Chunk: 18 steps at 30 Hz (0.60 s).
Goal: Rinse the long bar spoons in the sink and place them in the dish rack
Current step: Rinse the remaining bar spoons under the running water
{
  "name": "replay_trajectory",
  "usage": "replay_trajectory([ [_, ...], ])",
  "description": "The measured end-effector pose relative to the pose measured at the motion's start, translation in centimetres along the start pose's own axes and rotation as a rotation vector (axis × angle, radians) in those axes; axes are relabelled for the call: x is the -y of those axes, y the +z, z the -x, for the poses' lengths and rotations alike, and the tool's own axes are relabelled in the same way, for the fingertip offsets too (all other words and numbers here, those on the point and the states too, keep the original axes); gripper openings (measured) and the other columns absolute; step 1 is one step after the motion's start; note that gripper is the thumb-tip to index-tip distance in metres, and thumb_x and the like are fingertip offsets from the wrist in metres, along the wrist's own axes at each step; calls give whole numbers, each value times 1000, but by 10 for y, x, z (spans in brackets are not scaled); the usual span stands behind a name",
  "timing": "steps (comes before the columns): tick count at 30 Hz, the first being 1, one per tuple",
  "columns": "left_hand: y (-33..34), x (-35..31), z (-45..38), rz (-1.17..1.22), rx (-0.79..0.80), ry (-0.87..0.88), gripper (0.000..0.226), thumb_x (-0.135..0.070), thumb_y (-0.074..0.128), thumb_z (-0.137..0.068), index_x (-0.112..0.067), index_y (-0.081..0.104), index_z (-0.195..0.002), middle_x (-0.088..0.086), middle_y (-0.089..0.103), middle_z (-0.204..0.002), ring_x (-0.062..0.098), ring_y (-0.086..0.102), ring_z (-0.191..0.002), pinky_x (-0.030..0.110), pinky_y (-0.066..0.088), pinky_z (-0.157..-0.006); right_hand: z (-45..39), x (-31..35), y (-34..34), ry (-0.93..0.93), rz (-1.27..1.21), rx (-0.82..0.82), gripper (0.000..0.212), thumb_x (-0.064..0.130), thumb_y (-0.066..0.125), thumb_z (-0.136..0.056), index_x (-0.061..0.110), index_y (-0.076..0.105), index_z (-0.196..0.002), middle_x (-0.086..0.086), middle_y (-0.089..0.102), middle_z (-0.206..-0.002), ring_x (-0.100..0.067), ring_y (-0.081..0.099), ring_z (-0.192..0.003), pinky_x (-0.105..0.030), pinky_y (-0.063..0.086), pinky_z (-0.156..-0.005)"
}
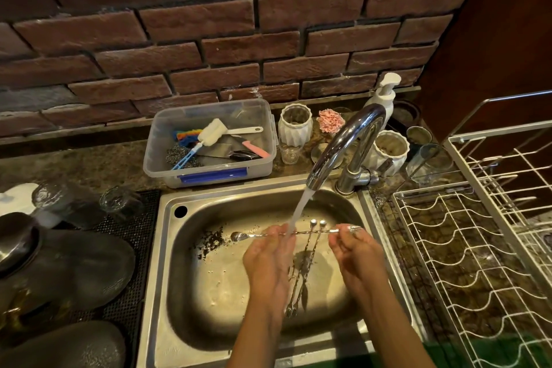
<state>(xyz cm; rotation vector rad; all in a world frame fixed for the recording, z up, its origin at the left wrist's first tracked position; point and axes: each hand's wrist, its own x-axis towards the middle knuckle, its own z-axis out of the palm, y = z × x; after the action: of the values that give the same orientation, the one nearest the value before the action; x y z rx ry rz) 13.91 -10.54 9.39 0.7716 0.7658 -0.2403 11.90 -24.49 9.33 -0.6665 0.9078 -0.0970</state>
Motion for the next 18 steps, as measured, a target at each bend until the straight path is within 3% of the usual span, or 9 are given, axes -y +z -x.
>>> replay_trajectory([
  [4,10,14,13,-53,3,-31,13,2,57,-94,6,64,-105,26,73,-104,28,74,-92,35,62,-84,6,-19,6,40,102,67,21,-4,58,-93,-7,59,-113,-27,66,-109,-31,65,-93,-32,57,-72],
  [9,-10,-10,0,-15,-67,55,17,-3,60,-93,7,63,-107,25,73,-106,32,74,-96,30,63,-74,0,2,-8,-26,38,-5,13,-9,53,-93,-10,61,-103,-17,60,-81,-18,60,-61,-21,53,-50],
  [14,9,11,14,-108,-9,-46,14,-1,60,-92,5,66,-104,22,75,-100,27,76,-91,30,62,-74,14,-14,0,37,59,41,11,-3,55,-96,-7,63,-102,-22,69,-88,-26,70,-79,-26,60,-62],
  [16,15,14,19,-90,16,-71,13,0,61,-92,5,67,-102,23,75,-98,26,76,-87,28,62,-69,18,-9,-3,45,39,63,16,-2,55,-95,-9,62,-107,-21,67,-84,-20,71,-66,-24,58,-55],
  [18,10,3,16,-60,-28,-47,14,-1,63,-91,5,67,-103,22,75,-100,25,76,-88,27,62,-68,14,6,-16,13,9,-14,18,1,56,-93,-9,61,-107,-18,65,-81,-15,68,-54,-22,57,-48],
])
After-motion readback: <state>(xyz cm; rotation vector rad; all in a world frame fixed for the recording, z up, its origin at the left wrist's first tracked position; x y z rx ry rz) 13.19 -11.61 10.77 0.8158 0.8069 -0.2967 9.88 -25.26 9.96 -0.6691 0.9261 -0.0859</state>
